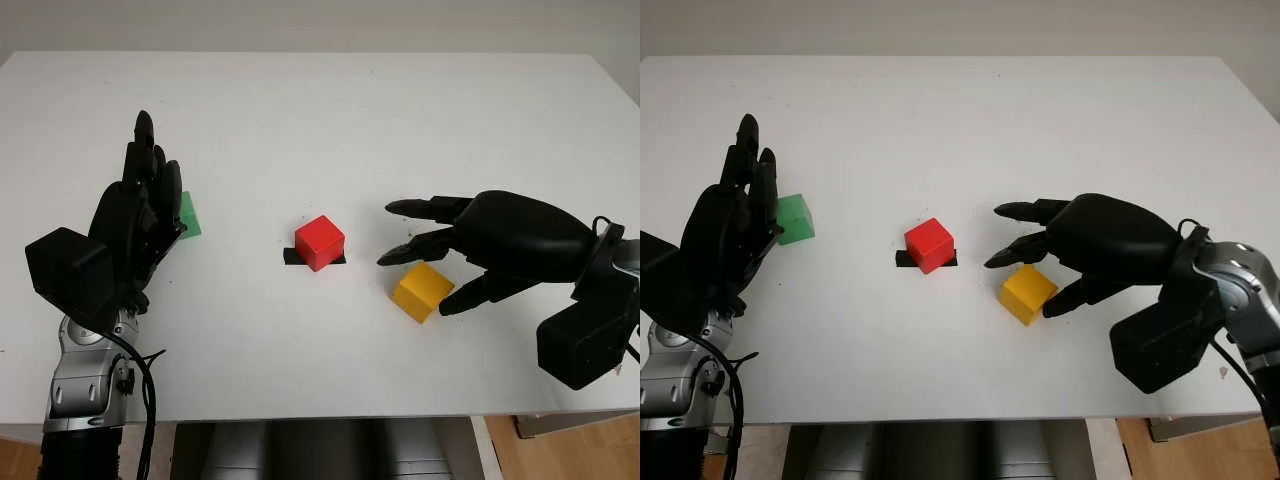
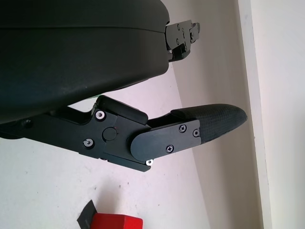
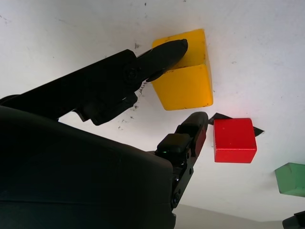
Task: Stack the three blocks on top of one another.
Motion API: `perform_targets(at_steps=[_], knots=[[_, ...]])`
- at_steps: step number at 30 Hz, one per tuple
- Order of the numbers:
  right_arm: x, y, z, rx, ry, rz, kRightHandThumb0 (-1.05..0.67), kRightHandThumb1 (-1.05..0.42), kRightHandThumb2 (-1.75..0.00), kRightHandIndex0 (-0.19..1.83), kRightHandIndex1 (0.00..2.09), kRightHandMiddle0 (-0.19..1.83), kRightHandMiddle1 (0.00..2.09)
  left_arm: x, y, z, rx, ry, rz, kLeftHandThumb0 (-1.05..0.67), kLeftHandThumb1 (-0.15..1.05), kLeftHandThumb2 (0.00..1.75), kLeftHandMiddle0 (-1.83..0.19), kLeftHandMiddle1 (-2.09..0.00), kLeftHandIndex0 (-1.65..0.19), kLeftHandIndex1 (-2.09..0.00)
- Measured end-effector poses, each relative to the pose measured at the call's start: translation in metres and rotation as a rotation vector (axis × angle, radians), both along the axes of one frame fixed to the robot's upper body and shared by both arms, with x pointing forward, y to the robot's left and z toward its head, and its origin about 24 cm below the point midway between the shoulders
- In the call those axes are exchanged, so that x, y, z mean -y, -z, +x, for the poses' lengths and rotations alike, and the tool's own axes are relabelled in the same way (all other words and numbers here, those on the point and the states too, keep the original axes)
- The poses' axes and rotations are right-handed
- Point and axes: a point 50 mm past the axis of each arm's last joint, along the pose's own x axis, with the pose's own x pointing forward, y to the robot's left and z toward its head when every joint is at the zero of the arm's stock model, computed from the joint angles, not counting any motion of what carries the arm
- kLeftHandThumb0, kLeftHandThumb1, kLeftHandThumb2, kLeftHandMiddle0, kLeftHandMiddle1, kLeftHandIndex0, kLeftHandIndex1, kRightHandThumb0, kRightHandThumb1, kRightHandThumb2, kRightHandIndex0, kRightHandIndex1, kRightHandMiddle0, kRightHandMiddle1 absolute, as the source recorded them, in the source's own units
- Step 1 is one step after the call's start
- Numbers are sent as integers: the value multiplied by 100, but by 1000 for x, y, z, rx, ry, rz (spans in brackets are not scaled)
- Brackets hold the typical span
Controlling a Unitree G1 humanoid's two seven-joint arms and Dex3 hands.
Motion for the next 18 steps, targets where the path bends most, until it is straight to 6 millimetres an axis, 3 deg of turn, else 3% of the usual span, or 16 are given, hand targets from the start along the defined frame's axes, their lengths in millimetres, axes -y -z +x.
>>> perform_targets(at_steps=[2, 4, 18], knots=[[0, 0, 0, 6, -4, -2, -31, -89, -6, 30, 6, 51, 78, 0, 0, 0, 0, 0, 0, -79, 105, 65, 19, 0, 19, 0], [1, 1, 0, 9, -2, -2, -29, -90, -5, 31, 6, 45, 94, 0, 0, 0, 0, 0, 0, -78, 105, 66, 19, 0, 19, 0], [4, 0, 4, -12, 34, -4, -27, -88, -5, 30, 5, 41, 113, 0, 0, 0, 0, 2, 1, -78, 105, 66, 19, 0, 19, 0]])
